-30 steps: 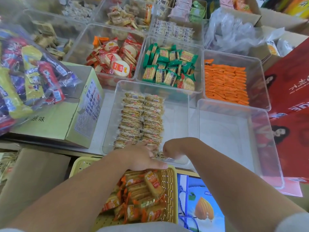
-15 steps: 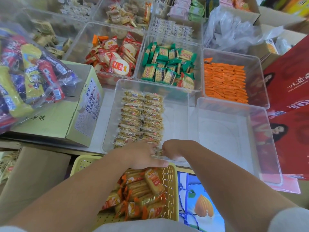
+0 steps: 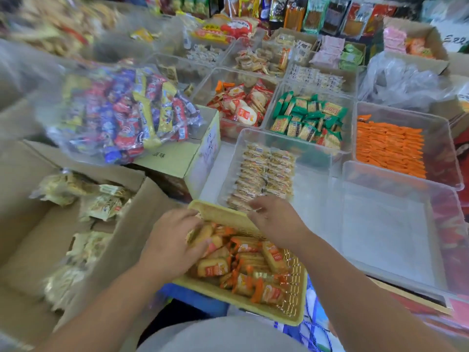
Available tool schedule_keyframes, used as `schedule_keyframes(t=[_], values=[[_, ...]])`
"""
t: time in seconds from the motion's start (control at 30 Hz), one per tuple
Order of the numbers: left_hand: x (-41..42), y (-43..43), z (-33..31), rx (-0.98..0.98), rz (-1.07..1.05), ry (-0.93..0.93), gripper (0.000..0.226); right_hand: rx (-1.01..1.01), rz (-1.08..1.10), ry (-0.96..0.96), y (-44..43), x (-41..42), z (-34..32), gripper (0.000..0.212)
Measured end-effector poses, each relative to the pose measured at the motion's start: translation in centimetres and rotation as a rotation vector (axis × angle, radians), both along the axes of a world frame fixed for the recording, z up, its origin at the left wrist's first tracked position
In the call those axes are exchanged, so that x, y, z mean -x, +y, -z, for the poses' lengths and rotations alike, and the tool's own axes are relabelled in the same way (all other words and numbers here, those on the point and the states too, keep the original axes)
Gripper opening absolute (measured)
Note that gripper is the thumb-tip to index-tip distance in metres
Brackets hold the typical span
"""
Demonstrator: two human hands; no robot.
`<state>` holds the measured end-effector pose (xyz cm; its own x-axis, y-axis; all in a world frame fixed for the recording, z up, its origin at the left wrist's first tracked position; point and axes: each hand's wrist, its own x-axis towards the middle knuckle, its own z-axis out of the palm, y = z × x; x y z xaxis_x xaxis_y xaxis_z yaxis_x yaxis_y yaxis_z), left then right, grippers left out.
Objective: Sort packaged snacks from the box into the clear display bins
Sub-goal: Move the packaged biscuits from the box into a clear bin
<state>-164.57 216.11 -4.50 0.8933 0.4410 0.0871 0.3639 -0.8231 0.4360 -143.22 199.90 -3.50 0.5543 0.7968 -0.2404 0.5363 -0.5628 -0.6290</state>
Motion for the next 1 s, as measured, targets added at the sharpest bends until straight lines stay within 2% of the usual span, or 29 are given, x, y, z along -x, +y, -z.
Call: schedule_keyframes(t=[0.1, 0.2, 0.27, 0.33, 0.4, 0.57, 0.7, 0.83, 0.9, 1.0], values=[[6.8, 1.8, -0.6, 0.023, -0.213, 0.045, 0.05, -0.115, -0.126, 0.012, 3.4, 5.9, -0.5, 0.033], [13.4, 3.9, -0.6, 0.054, -0.406, 0.041, 0.055, -0.199, -0.313, -0.053, 7.0, 11.8, -0.7, 0.031], [17.2, 5.7, -0.2, 0.098, -0.521, 0.045, 0.048, -0.209, -0.432, -0.079, 9.7, 15.4, -0.6, 0.034], [20.3, 7.9, 0.3, 0.166, -0.623, 0.12, 0.044, -0.216, -0.513, -0.102, 12.4, 18.8, -0.5, 0.036], [22.8, 10.4, 0.8, 0.235, -0.66, 0.212, 0.049, -0.212, -0.57, -0.162, 15.1, 21.7, -0.2, 0.037], [25.9, 17.3, 1.7, 0.355, -0.545, 0.46, 0.074, -0.013, -0.478, -0.268, 19.0, 27.1, 1.1, 0.038], [24.8, 22.4, 3.0, 0.456, -0.399, 0.657, 0.097, 0.118, -0.412, -0.384, 19.6, 29.3, 2.1, 0.06], [22.7, 24.9, 5.6, 0.574, -0.286, 0.897, 0.096, 0.18, -0.377, -0.375, 19.6, 29.3, 2.3, 0.044], [22.2, 25.3, 6.6, 0.638, -0.218, 0.96, 0.096, 0.189, -0.365, -0.364, 19.6, 29.4, 2.3, 0.046], [21.6, 24.9, 7.2, 0.656, -0.1, 1.08, 0.109, 0.195, -0.337, -0.365, 19.5, 29.8, 2.3, 0.045]])
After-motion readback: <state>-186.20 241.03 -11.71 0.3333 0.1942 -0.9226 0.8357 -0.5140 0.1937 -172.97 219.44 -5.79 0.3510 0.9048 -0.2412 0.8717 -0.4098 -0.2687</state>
